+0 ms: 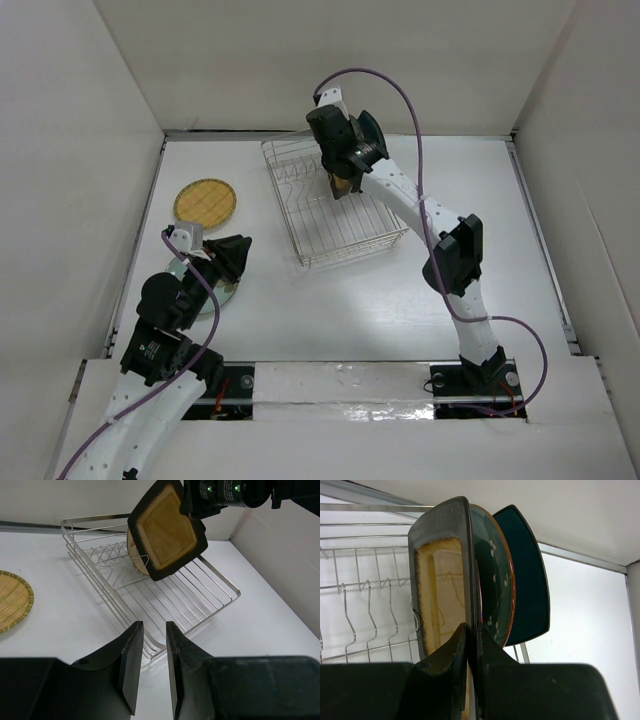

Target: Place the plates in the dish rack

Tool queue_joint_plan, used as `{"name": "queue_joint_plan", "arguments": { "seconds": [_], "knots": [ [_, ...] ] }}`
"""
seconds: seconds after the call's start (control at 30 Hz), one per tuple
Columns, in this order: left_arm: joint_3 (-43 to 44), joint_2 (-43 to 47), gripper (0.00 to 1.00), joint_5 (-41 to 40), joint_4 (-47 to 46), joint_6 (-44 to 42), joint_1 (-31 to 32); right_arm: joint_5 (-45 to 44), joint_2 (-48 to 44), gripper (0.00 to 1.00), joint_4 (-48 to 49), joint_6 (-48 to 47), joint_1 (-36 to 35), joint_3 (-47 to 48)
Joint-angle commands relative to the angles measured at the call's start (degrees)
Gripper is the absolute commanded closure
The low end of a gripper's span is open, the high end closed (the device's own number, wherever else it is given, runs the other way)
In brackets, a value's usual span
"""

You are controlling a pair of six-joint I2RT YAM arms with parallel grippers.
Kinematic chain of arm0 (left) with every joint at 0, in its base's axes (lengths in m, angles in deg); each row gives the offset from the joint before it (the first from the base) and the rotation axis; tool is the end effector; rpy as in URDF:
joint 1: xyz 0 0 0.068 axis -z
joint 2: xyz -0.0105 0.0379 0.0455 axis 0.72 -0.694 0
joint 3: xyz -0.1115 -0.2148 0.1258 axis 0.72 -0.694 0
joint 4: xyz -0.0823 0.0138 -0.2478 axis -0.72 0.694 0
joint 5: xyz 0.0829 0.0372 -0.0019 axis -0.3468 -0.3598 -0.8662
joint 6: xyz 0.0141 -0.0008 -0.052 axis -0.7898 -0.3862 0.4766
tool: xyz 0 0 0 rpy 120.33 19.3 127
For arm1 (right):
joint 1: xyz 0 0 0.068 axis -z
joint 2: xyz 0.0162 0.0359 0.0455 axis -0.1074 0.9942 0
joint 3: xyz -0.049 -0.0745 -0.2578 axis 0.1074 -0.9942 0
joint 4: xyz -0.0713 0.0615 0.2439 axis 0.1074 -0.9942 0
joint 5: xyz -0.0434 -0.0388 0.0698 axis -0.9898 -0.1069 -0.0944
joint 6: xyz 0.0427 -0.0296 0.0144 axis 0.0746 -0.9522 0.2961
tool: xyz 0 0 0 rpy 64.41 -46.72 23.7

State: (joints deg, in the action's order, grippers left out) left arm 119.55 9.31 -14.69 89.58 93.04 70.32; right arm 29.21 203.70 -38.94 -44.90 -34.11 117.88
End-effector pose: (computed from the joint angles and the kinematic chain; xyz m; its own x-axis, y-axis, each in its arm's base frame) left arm 0.0917 -0.0432 0.3366 0.0223 -0.2989 -0.9540 0.4773 0.8417 -0.2525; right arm 0.3982 0.3053 0.3598 -0.3736 -0.3318 -0.8662 -0.0173 0.9362 -0.3511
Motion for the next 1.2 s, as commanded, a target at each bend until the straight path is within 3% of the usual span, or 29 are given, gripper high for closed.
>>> {"name": "queue_joint_plan", "arguments": {
  "seconds": [0.0, 0.27, 0.7, 0.73, 0.77, 0.87, 0.97, 1.17],
  "knots": [
    [1.16, -0.35, 0.78, 0.44, -2.29, -0.35, -0.28, -8.37, -4.29, 1.00, 6.93, 4.16, -0.33, 0.02],
    [1.07, 0.00, 0.78, 0.71, -2.38, -0.35, -0.28, -11.18, -4.99, 1.00, 8.33, 3.63, -1.48, -2.26],
    [1.07, -0.09, 0.78, 0.27, -2.29, -0.35, -0.28, 0.32, 5.64, 0.98, 8.24, 1.61, 0.89, 4.77],
    [1.07, -0.26, 0.78, 0.35, -2.29, -0.35, -0.28, 0.76, 5.91, 0.91, 8.42, 1.61, 0.90, 4.94],
    [1.07, -0.35, 0.78, 0.27, -2.29, -0.43, -0.28, 0.77, 6.08, 0.75, 8.94, 1.61, 0.90, 4.86],
    [1.07, -0.79, 0.78, 0.18, -2.38, -0.35, -0.28, 0.94, 5.73, 0.46, 12.10, -0.85, 0.90, 3.89],
    [1.07, -1.15, 0.78, -0.08, -2.20, -0.35, -0.28, 1.21, 4.59, 0.30, 15.97, -2.17, 0.90, 2.49],
    [1.16, -1.67, 0.78, -0.70, -2.03, -0.43, -0.28, 1.56, -0.92, 0.25, 20.27, -3.40, -0.24, -1.79]
  ]
}}
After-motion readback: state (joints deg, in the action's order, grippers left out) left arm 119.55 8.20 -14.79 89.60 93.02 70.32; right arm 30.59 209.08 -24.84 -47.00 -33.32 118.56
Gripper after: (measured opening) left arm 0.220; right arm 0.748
